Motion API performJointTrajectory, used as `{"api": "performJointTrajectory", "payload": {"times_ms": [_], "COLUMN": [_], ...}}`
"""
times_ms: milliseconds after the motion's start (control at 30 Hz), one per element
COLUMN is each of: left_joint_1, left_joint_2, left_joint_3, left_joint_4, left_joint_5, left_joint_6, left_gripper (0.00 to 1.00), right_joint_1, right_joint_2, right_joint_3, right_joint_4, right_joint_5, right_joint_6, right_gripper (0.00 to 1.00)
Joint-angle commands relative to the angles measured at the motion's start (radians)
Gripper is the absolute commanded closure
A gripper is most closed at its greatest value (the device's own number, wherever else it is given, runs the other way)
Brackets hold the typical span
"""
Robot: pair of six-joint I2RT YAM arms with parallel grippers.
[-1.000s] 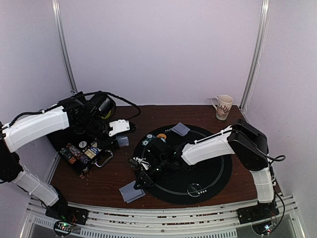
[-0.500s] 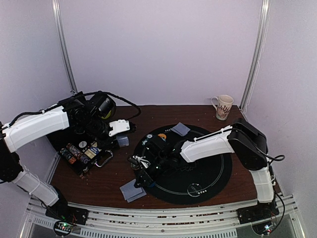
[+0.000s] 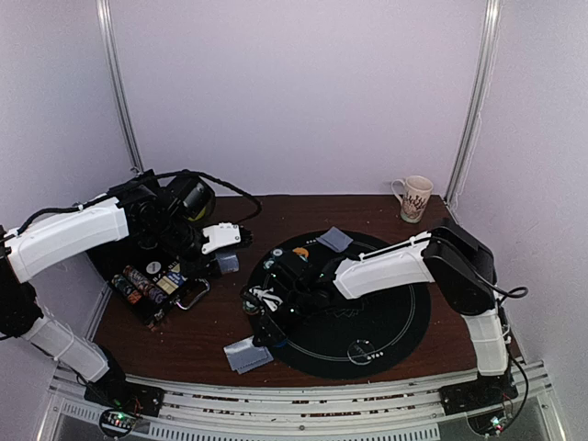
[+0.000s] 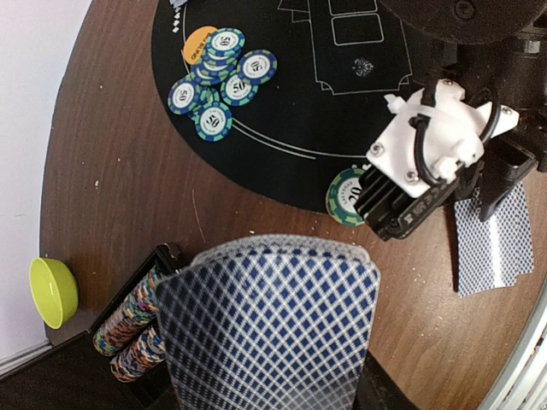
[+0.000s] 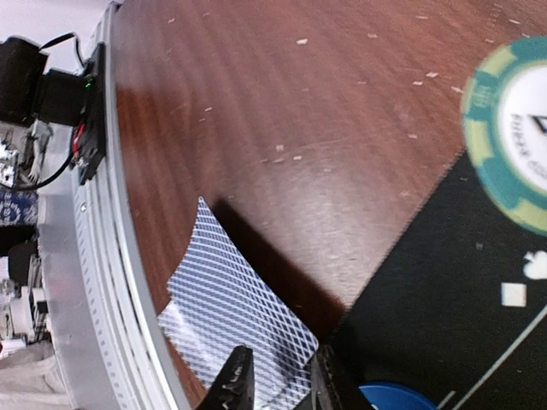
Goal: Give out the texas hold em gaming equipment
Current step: Distribute the poker card in the small blind area, then pick up the poker card from the face-down deck piles.
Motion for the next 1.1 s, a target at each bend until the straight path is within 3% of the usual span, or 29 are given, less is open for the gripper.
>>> {"api": "performJointTrajectory", "payload": {"times_ms": [0, 333, 400, 467, 533, 600, 633, 767, 1067], "left_joint_1": [0.011, 0.011, 0.010, 0.011, 0.010, 0.011, 0.011, 0.010, 0.010], "left_joint_2": [-0.024, -0.029, -0.032, -0.036, -0.046, -0.060, -0.065, -0.068, -0.049], "left_joint_3": [-0.006, 0.005, 0.007, 0.015, 0.025, 0.030, 0.031, 0.037, 0.051], "left_joint_4": [0.015, 0.015, 0.014, 0.014, 0.012, 0.010, 0.009, 0.000, 0.000], "left_joint_5": [0.018, 0.026, 0.033, 0.046, 0.061, 0.077, 0.080, 0.084, 0.095], "left_joint_6": [0.009, 0.016, 0.022, 0.029, 0.035, 0.041, 0.044, 0.049, 0.053], "left_gripper": [0.53, 0.53, 0.53, 0.53, 0.53, 0.53, 0.53, 0.53, 0.53], "right_joint_1": [-0.004, -0.032, -0.051, -0.088, -0.142, -0.187, -0.197, -0.170, -0.109], "right_joint_2": [-0.051, -0.277, -0.359, -0.424, -0.476, -0.501, -0.504, -0.458, -0.252], "right_joint_3": [0.021, -0.074, -0.140, -0.211, -0.321, -0.406, -0.413, -0.293, -0.131], "right_joint_4": [-0.049, -0.048, 0.054, 0.192, 0.443, 0.672, 0.707, 0.568, 0.716], "right_joint_5": [0.108, 0.288, 0.297, 0.244, 0.134, 0.090, 0.100, 0.189, 0.146], "right_joint_6": [-0.008, 0.001, 0.036, 0.128, 0.288, 0.429, 0.447, 0.344, 0.437], "right_gripper": [0.72, 0.59, 0.53, 0.39, 0.27, 0.24, 0.25, 0.26, 0.22]}}
